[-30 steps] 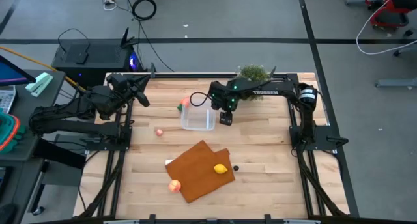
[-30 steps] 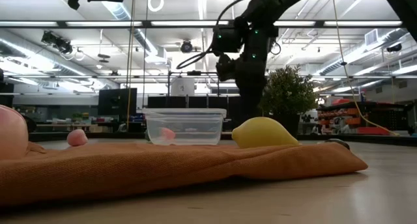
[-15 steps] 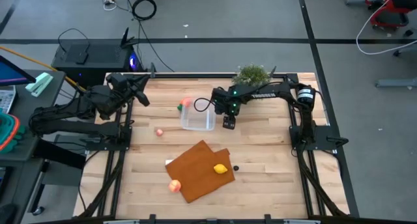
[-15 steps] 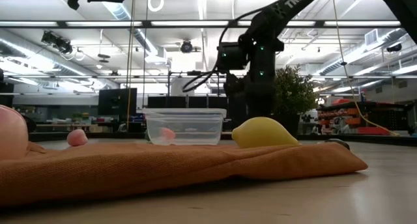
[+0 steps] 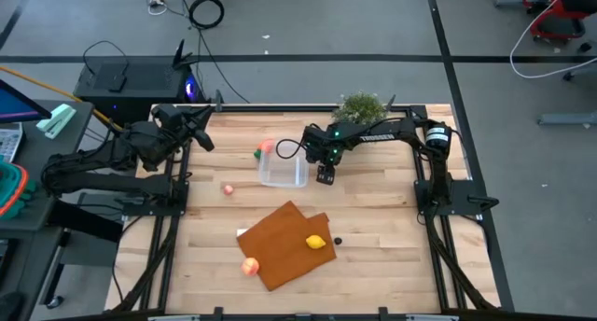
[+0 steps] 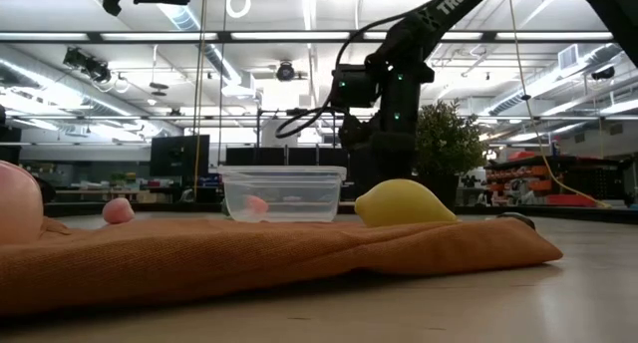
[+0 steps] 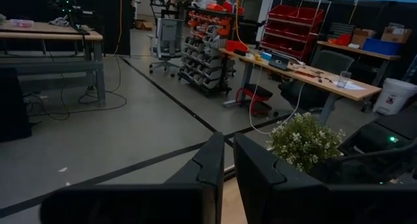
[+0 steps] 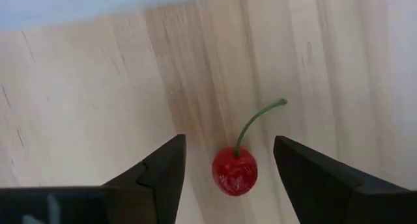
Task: Pick and placing Produce into tupperware
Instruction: Put the red cherry into the transparent bin
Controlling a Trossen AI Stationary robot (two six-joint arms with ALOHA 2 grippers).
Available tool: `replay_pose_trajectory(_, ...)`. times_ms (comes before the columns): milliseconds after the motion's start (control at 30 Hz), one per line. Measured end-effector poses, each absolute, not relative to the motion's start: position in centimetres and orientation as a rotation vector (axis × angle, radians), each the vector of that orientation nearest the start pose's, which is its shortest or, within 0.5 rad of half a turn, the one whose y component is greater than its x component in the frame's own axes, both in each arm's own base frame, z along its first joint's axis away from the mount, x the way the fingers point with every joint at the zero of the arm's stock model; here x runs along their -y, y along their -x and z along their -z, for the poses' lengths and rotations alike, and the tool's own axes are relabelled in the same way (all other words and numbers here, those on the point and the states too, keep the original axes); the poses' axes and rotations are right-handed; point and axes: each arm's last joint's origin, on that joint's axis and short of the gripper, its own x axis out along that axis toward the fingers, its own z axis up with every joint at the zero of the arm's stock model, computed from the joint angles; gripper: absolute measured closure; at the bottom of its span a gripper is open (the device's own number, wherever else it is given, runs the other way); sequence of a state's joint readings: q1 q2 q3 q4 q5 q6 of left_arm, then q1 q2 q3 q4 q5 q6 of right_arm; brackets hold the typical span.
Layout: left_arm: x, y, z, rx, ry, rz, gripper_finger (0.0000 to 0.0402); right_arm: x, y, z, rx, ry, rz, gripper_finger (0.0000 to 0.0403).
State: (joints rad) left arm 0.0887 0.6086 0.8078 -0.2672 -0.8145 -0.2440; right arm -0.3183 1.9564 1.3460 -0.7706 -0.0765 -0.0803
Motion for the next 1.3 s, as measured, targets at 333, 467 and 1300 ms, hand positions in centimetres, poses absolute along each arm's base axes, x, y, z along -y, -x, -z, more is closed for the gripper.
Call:
replay_pose_trajectory(333,-3.2,-11.7,-35.6,0.044,0.202,-0.906,0.0367,11.6,-35.9,-15.7,-1.338,-0.215,0.158,0.0210)
replay_pose_trajectory(467,-3.2,-11.7,-35.6,0.044,0.202,-0.906,0.0364,11.7,-35.9,-15.7,-1.327,-0.225,0.170,0.0212)
replay_pose_trajectory(1300,-3.2,-11.7,-35.6,0.048,0.209,-0.905,0.0368,11.7,-35.4,-14.9,-1.333,-0.268,0.208,0.0261)
